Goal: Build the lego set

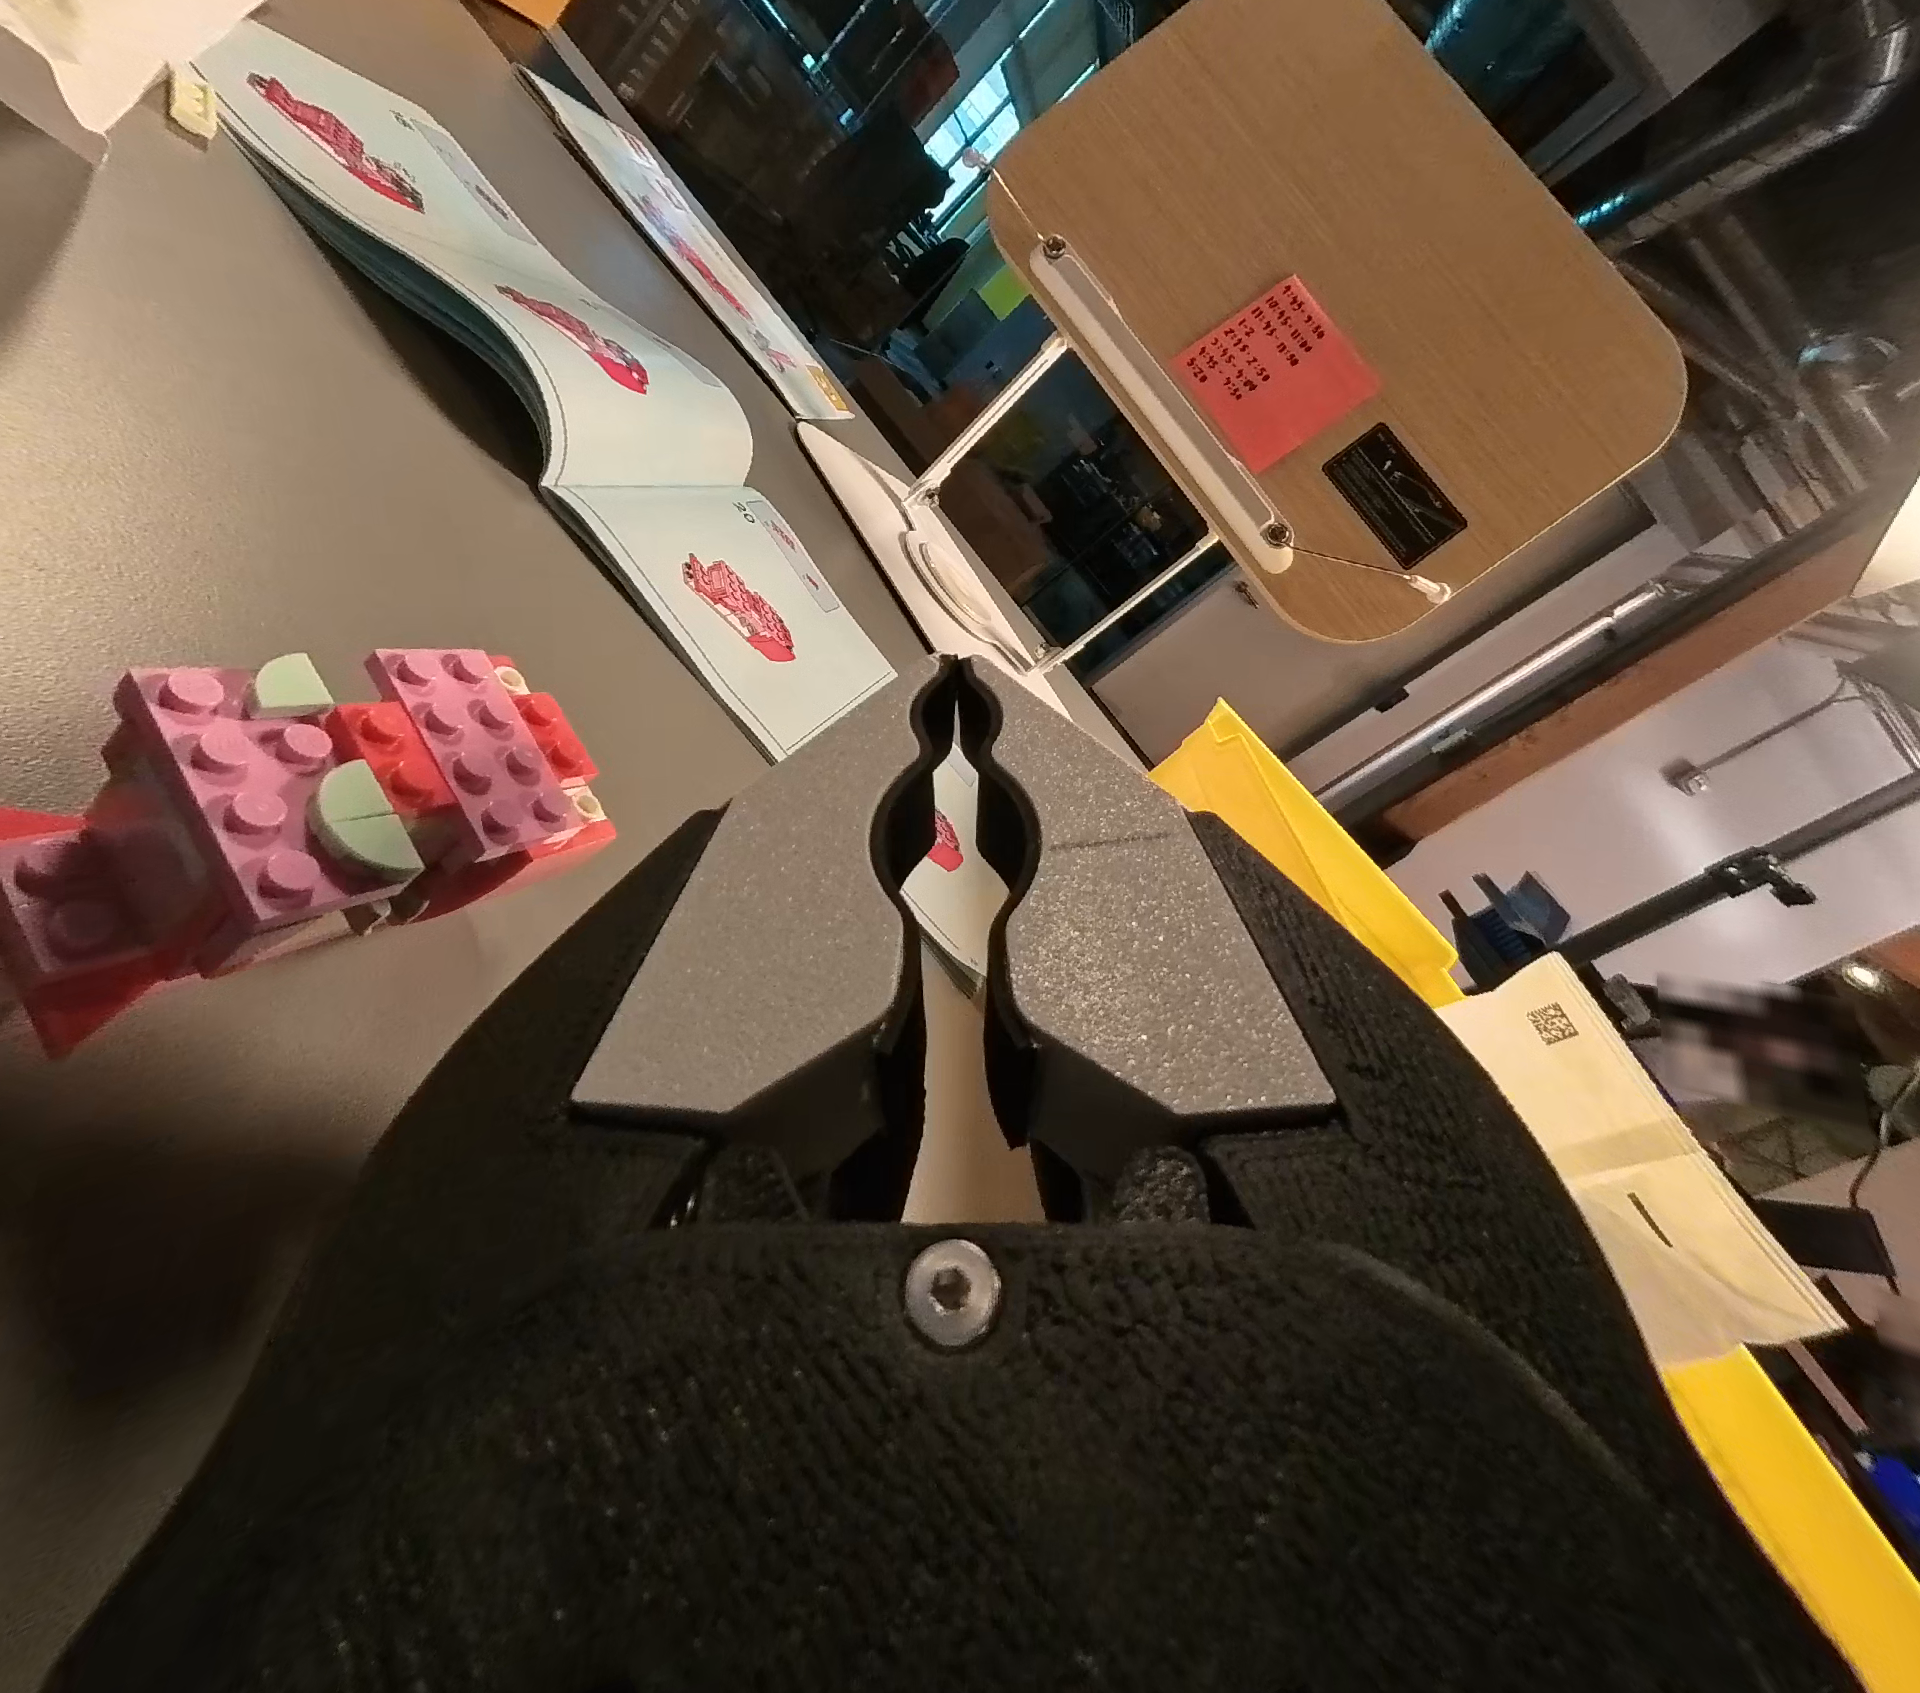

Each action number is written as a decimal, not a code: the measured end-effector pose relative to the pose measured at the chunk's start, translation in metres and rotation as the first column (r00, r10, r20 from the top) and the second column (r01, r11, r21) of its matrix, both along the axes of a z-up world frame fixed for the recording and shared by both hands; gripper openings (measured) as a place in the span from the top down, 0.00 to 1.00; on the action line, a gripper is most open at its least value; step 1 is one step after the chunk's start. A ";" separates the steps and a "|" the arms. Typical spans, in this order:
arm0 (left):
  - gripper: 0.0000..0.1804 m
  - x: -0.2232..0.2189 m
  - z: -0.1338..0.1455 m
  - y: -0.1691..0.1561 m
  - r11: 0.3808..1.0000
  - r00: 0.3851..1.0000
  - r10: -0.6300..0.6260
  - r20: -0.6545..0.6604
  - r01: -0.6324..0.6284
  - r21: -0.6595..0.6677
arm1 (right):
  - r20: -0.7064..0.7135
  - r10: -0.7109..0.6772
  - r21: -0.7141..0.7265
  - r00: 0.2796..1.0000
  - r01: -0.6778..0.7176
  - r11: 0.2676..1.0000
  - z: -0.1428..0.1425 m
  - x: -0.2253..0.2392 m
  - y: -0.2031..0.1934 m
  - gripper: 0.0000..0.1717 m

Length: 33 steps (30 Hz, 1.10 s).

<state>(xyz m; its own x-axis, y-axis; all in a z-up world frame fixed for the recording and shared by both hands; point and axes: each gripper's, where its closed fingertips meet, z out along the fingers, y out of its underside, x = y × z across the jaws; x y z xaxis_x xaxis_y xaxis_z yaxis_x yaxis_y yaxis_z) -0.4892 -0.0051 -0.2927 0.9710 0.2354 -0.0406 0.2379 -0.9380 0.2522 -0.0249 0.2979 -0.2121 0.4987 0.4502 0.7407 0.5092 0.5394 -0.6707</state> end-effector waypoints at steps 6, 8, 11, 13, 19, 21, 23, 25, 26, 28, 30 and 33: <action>0.97 -0.002 0.000 -0.001 1.000 1.000 -0.006 -0.026 0.006 0.002 | 0.000 0.004 0.005 1.000 -0.004 1.000 0.001 0.000 -0.002 1.00; 0.97 -0.003 0.000 -0.001 1.000 0.999 -0.019 -0.039 0.019 0.002 | 0.000 0.013 0.003 1.000 -0.013 1.000 0.001 -0.001 -0.002 1.00; 1.00 -0.005 0.004 0.001 0.999 0.996 -0.036 -0.083 0.038 0.033 | 0.000 0.023 0.010 1.000 -0.023 1.000 0.002 -0.002 -0.005 1.00; 1.00 -0.004 0.011 0.007 0.995 0.996 -0.017 -0.087 0.026 0.102 | -0.002 0.028 0.011 1.000 -0.028 1.000 0.003 -0.003 -0.006 1.00; 0.95 -0.004 0.025 0.008 0.977 0.996 0.058 -0.063 -0.043 0.207 | -0.017 0.058 0.008 0.998 -0.057 0.998 0.005 -0.004 -0.012 1.00; 0.88 0.000 0.020 0.005 0.981 0.997 0.071 -0.039 -0.063 0.185 | -0.018 0.067 0.008 0.998 -0.066 0.998 0.005 -0.005 -0.013 1.00; 0.87 0.001 0.015 0.001 0.985 0.996 0.075 -0.043 -0.067 0.158 | -0.020 0.073 0.012 0.997 -0.073 0.997 0.006 -0.005 -0.015 1.00; 0.87 -0.002 0.013 0.000 0.987 0.995 0.082 -0.063 -0.072 0.143 | -0.022 0.077 0.015 0.997 -0.077 0.997 0.007 -0.005 -0.016 1.00; 0.88 -0.002 0.013 0.001 0.986 0.994 0.086 -0.064 -0.076 0.146 | -0.024 0.078 0.016 0.997 -0.077 0.997 0.007 -0.005 -0.017 1.00; 0.88 -0.001 0.013 0.002 0.985 0.993 0.101 -0.057 -0.092 0.147 | -0.027 0.078 0.017 0.997 -0.078 0.997 0.008 -0.004 -0.017 1.00; 0.88 -0.003 0.012 0.000 0.987 0.992 0.106 -0.075 -0.096 0.127 | -0.029 0.078 0.017 0.997 -0.078 0.997 0.008 -0.004 -0.017 1.00; 0.88 -0.004 0.009 -0.005 0.994 0.990 0.081 -0.114 -0.071 0.088 | -0.030 0.080 0.018 0.996 -0.080 0.997 0.009 -0.004 -0.018 1.00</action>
<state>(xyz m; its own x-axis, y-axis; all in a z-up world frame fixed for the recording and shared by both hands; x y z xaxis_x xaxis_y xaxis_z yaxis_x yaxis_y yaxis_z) -0.4937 -0.0098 -0.2837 0.9400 0.3157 -0.1297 0.3325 -0.9326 0.1400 -0.0291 0.2801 -0.2036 0.4841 0.4773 0.7333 0.4434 0.5887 -0.6759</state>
